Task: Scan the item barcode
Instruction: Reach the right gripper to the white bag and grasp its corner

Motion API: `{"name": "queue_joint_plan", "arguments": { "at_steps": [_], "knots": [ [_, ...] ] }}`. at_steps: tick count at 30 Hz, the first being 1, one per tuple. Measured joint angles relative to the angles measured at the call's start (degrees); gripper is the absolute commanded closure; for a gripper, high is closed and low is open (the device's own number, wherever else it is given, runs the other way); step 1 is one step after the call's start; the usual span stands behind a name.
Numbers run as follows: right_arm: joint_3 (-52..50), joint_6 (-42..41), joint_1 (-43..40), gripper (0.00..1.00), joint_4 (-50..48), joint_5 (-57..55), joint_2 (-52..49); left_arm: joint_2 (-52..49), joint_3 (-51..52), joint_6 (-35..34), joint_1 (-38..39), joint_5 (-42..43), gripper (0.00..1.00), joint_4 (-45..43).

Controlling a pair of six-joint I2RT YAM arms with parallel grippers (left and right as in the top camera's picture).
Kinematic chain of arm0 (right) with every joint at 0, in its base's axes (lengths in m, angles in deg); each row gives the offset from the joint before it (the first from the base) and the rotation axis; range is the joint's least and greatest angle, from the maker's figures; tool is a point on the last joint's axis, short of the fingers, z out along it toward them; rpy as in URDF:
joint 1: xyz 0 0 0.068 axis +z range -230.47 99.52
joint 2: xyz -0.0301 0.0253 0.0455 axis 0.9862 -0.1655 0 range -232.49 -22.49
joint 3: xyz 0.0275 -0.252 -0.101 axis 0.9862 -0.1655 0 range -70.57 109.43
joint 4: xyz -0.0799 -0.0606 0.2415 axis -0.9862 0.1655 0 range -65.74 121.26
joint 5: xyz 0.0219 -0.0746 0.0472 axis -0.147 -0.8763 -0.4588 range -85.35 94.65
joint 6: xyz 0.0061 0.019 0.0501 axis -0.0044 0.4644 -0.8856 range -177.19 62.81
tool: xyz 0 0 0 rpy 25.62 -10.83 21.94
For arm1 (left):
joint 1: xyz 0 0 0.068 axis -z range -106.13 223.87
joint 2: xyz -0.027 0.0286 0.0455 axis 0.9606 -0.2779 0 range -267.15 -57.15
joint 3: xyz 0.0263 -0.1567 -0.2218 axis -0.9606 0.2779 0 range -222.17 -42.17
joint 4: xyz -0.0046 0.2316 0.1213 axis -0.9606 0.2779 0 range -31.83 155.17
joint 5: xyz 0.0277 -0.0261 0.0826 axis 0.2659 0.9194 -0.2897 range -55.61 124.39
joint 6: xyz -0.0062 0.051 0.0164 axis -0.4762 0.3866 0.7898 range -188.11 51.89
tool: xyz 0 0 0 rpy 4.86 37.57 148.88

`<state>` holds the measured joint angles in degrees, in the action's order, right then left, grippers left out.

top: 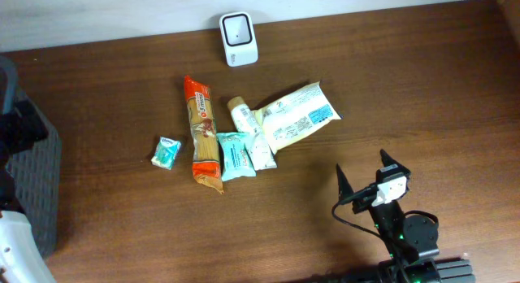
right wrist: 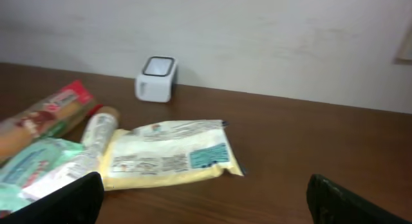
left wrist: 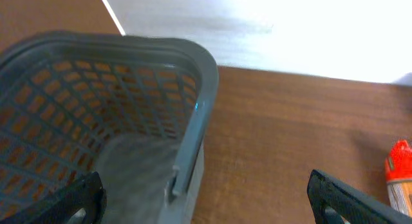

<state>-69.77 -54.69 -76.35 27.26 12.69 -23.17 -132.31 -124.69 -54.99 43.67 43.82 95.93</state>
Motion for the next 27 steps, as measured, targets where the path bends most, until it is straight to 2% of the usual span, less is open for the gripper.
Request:
{"name": "queue_joint_plan", "arguments": {
  "at_steps": [5, 10, 16, 19, 22, 24, 27],
  "knots": [
    [7.06, -3.67, 0.00, 0.01, 0.81, 4.00, -7.72, 0.00, 0.00, 0.22, 0.00, -0.02, 0.01, 4.70],
    [28.92, -4.28, 0.00, 0.01, 8.28, 8.41, -32.52, -0.04, -0.09, 0.22, 0.00, -0.20, 0.01, 4.87],
    [59.21, -3.10, 0.00, 0.01, 34.47, 12.07, -61.48, -0.13, -0.13, 0.24, -0.07, -0.22, 0.01, 4.76],
    [70.95, 1.16, 0.00, 0.01, 41.00, 12.46, -73.11, -0.15, -0.15, 0.35, -0.07, -0.20, 0.01, 4.85],
    [75.06, 6.32, -1.16, 0.01, 41.33, 13.88, -80.24, -0.15, -0.15, 0.42, -0.07, -0.22, 0.01, 4.83],
    [77.81, 10.45, -5.68, 0.00, 41.77, 18.71, -86.40, -0.15, -0.15, 0.42, -0.07, -0.17, 0.01, 4.90],
    [85.07, 15.08, -11.47, 0.09, 47.39, 24.11, -95.60, -0.15, -0.17, 0.42, -0.07, -0.20, 0.01, 4.83]
  ]
}}
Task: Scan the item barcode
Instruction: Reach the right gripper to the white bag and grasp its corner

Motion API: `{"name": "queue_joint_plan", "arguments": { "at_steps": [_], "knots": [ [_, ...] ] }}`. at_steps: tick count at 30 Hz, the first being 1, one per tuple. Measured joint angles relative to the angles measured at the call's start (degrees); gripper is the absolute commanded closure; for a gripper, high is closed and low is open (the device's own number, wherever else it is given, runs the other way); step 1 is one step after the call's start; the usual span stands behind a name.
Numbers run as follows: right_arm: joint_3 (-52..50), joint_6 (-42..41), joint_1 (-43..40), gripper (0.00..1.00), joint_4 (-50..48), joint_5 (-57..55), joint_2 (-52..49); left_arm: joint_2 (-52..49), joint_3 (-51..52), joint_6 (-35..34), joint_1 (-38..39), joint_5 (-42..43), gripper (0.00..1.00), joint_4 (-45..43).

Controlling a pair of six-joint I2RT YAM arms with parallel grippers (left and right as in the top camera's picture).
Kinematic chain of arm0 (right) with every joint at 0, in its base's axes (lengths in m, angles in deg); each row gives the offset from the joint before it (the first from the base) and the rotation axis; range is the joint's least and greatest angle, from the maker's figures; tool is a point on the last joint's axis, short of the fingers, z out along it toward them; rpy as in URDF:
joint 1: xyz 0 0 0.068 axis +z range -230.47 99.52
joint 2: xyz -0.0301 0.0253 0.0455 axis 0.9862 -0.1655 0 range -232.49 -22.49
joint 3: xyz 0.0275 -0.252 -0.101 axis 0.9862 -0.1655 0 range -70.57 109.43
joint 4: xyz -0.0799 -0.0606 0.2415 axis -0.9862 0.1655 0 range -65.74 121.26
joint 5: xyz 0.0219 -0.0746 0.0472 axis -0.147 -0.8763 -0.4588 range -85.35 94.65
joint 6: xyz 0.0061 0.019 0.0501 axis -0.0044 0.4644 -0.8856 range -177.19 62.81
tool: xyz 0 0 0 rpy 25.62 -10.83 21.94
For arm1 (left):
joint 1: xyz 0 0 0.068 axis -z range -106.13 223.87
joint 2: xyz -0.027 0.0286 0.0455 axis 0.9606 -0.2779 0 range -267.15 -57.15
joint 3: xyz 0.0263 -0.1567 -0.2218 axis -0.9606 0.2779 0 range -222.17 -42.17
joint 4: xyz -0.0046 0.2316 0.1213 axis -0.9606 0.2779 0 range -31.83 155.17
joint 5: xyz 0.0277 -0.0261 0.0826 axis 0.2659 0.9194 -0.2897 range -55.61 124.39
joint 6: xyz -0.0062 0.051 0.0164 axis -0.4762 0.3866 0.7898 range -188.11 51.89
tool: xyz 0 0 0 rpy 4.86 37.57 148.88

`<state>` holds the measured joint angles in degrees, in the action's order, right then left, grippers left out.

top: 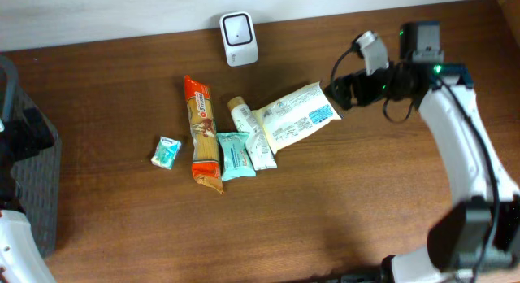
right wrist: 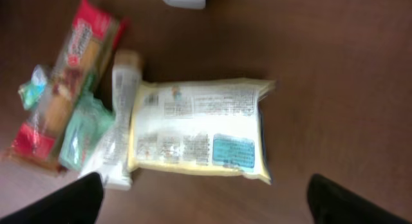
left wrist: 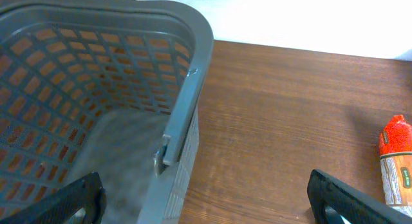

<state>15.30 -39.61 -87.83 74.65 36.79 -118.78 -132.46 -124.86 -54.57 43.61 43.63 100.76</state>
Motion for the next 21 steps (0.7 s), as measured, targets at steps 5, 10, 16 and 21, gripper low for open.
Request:
{"name": "queue_joint_plan", "arguments": {
  "at_steps": [5, 10, 16, 21],
  "knots": [
    [15.58, 6.47, -1.66, 0.02, 9.46, 3.56, -16.52, 0.00, 0.00, 0.00, 0.00, 0.00, 0.01, 0.04],
    [17.55, 11.39, -1.66, 0.00, 10.84, 6.75, -25.14, 0.00, 0.00, 0.00, 0.00, 0.00, 0.01, 0.04],
    [17.64, 13.14, -1.42, 0.01, 10.95, 9.53, -31.30, 0.00, 0.00, 0.00, 0.00, 0.00, 0.01, 0.07],
    [17.66, 14.29, 1.18, 0.01, 9.20, 8.22, -34.27, 0.00, 0.00, 0.00, 0.00, 0.00, 0.01, 0.07]
  ]
}}
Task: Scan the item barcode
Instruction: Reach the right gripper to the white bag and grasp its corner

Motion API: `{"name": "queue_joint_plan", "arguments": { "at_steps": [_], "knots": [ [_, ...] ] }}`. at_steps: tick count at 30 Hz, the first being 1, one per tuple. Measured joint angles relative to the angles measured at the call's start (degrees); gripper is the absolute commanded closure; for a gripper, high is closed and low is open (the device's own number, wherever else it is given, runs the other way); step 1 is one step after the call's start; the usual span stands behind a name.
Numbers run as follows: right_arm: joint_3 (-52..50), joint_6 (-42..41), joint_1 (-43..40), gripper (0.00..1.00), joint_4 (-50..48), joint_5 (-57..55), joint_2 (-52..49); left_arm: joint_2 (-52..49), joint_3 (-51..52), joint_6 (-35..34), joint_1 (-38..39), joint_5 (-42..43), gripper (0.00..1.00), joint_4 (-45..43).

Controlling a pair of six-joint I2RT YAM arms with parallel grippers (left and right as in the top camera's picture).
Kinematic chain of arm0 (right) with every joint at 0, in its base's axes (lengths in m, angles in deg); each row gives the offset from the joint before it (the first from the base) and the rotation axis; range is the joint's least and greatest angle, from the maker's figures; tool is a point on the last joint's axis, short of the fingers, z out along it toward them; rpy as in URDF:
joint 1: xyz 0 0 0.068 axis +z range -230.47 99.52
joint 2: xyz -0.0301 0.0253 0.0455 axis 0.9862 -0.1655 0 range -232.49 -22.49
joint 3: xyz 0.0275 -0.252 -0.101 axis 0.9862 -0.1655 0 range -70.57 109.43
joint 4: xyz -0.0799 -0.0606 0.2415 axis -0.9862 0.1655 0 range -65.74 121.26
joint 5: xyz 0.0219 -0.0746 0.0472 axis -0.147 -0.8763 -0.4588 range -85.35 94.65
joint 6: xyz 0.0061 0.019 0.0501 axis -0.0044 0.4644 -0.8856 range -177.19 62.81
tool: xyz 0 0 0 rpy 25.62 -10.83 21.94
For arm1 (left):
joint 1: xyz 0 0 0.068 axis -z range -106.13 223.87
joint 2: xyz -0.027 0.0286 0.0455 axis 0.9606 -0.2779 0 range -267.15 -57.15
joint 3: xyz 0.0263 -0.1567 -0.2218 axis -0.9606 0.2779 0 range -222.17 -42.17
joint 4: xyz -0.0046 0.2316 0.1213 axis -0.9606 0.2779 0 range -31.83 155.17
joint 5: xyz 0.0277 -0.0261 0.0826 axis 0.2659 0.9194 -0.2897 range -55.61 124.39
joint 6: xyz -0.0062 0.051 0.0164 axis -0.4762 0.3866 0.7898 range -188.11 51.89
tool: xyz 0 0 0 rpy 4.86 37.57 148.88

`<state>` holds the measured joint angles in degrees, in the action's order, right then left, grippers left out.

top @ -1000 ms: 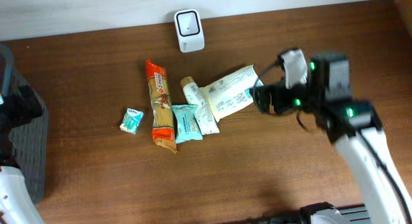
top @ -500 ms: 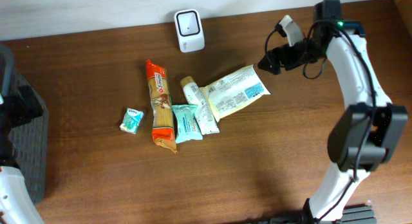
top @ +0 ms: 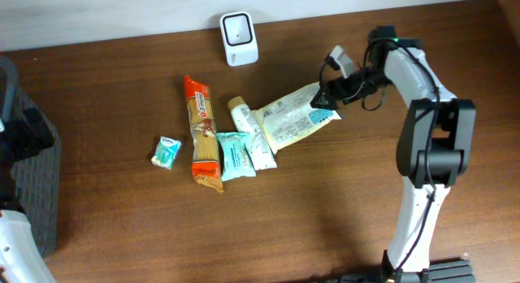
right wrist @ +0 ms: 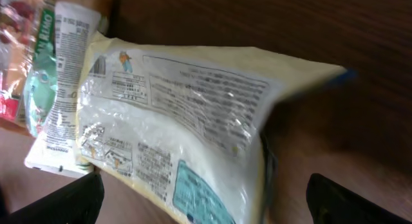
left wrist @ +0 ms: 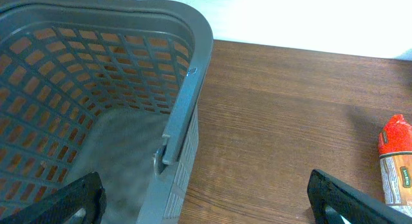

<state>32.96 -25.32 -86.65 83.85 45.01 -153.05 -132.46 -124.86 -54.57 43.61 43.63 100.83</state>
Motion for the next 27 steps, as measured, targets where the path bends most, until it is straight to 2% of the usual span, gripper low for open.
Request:
{"name": "queue_joint_plan", "arguments": {
  "at_steps": [9, 11, 14, 16, 19, 23, 27],
  "knots": [
    [-0.52, 0.28, 2.78, 0.00, -1.60, -1.70, -2.78, 0.00, 0.00, 0.00, 0.00, 0.00, 0.01, 0.00],
    [-0.63, 0.33, 4.20, 0.08, -1.88, -1.46, -2.78, 0.00, 0.00, 0.00, 0.00, 0.00, 0.01, 0.00],
    [-0.79, 0.83, 5.99, 0.32, -2.23, -1.40, -3.30, 0.00, 0.00, 0.00, 0.00, 0.00, 0.01, 0.00],
    [-0.76, 1.03, 5.86, 0.61, -2.36, -0.68, -4.13, 0.00, 0.00, 0.00, 0.00, 0.00, 0.01, 0.00],
    [-0.81, 0.90, 5.73, 0.96, -2.34, 0.04, -5.20, 0.00, 0.00, 0.00, 0.00, 0.00, 0.01, -0.02],
    [-1.22, -1.88, 5.68, 0.96, -1.09, 3.02, -5.79, 0.00, 0.00, 0.00, 0.00, 0.00, 0.01, -0.02],
    [0.26, -4.61, 3.10, 0.96, 8.63, 6.95, -6.93, 0.00, 0.00, 0.00, 0.00, 0.00, 0.01, 0.00]
  ]
}}
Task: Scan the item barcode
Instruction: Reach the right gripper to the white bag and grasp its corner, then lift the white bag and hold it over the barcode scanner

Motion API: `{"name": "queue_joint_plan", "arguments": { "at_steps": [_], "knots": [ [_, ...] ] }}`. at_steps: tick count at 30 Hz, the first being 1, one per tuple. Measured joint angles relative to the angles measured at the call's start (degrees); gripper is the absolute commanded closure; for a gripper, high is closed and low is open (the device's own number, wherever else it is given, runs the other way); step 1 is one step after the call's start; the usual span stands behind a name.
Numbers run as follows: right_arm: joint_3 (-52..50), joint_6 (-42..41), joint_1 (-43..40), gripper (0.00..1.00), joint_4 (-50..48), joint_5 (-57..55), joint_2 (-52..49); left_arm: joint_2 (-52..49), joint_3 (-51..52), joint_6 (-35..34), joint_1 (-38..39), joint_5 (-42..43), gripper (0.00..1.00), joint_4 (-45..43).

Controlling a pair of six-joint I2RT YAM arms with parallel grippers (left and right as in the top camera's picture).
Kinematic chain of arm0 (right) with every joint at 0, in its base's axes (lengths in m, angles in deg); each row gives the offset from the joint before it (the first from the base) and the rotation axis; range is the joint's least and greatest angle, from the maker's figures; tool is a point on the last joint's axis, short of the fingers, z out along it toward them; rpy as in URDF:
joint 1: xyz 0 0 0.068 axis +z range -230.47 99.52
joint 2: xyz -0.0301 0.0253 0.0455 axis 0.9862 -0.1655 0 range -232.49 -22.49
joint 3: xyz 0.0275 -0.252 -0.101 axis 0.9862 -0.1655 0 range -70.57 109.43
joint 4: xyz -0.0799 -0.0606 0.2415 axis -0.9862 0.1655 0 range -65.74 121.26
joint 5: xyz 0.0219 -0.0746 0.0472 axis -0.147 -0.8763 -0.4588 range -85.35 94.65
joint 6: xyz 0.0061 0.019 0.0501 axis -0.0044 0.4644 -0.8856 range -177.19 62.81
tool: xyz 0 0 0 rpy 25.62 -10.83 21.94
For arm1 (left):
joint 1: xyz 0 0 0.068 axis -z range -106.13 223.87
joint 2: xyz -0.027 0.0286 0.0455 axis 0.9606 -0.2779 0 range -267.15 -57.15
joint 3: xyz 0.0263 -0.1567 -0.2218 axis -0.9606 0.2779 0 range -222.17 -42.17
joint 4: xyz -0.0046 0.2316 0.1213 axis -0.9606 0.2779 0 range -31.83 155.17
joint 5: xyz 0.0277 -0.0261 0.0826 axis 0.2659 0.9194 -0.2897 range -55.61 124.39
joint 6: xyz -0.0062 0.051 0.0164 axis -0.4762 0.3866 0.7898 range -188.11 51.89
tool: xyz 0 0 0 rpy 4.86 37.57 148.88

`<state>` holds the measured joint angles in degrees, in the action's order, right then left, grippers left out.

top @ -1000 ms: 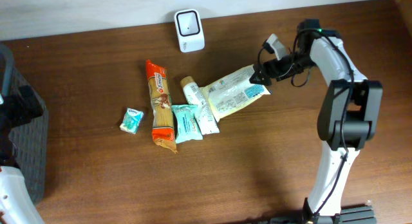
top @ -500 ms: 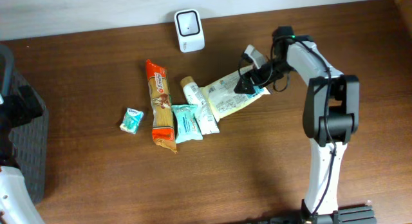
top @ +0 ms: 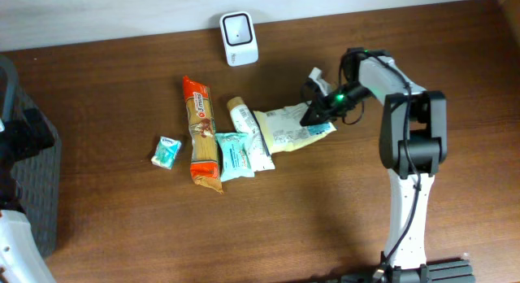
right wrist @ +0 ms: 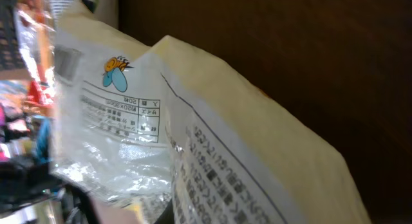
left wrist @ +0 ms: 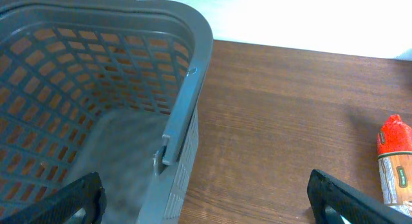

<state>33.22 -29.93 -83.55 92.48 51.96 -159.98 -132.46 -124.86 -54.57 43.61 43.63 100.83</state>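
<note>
A yellow food packet (top: 280, 130) lies in a row of items at the table's middle, its right end bunched up. My right gripper (top: 318, 113) is at that end, shut on the packet. In the right wrist view the packet (right wrist: 257, 153) fills the frame with its printed label, and the fingers are hidden. The white scanner (top: 239, 39) stands at the back edge. My left gripper (left wrist: 206, 208) hangs open at the far left, over the rim of a grey basket (left wrist: 187, 114), holding nothing.
Left of the packet lie a white tube (top: 241, 117), a teal pouch (top: 236, 156), an orange spaghetti pack (top: 201, 132) and a small teal packet (top: 166, 152). The grey basket (top: 41, 193) stands at the table's left edge. A pale wall runs behind the scanner.
My right gripper was open just off the packet's right end. Now it is shut on that end, a little further left, and the packet is bunched up and shorter. The left arm has not moved.
My right gripper stood open near the table's front right, facing the items. Then it was high over the packet's right end, then low beside that end, still open. Now it grips the packet. The left gripper stayed open by the basket throughout.
</note>
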Motion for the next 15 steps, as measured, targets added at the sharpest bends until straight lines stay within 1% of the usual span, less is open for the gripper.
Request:
{"name": "queue_joint_plan", "arguments": {
  "at_steps": [3, 4, 6, 8, 9, 10, 11, 13, 15],
  "knots": [
    [1.40, -0.48, -3.06, 0.96, 3.63, 1.07, 2.03, 0.00, -0.02, 0.00, 0.00, 0.00, 0.01, 0.02],
    [1.44, -1.40, -4.24, 0.96, 5.03, 0.85, 6.23, 0.00, -0.02, 0.00, 0.00, 0.00, 0.01, -0.02],
    [2.10, -3.34, -4.00, 0.96, 5.14, -0.02, 12.09, 0.00, -0.02, 0.00, 0.00, 0.00, 0.01, 0.00],
    [2.67, -8.24, -2.80, 0.96, 5.05, -4.96, 17.90, 0.00, -0.02, 0.00, 0.00, 0.00, 0.01, 0.00],
    [3.17, -14.34, -1.46, 0.96, 5.03, -10.05, 21.09, 0.00, -0.02, 0.00, 0.00, 0.00, 0.01, 0.00],
    [3.43, -17.22, 0.48, 0.96, 5.05, -15.10, 23.19, 0.00, -0.02, 0.00, 0.00, 0.00, 0.01, 0.00],
    [3.48, -18.75, 1.46, 0.96, 5.03, -16.31, 23.30, 0.00, -0.02, 0.00, 0.00, 0.00, 0.01, 0.00],
    [3.45, -20.90, 3.52, 0.96, 5.03, -15.82, 23.10, 0.00, -0.02, 0.00, 0.00, 0.00, 0.01, 0.00],
    [3.45, -21.11, 6.05, 0.96, 4.20, -10.62, 23.10, 0.00, -0.02, 0.00, 0.00, 0.00, 0.01, 0.00]
  ]
}}
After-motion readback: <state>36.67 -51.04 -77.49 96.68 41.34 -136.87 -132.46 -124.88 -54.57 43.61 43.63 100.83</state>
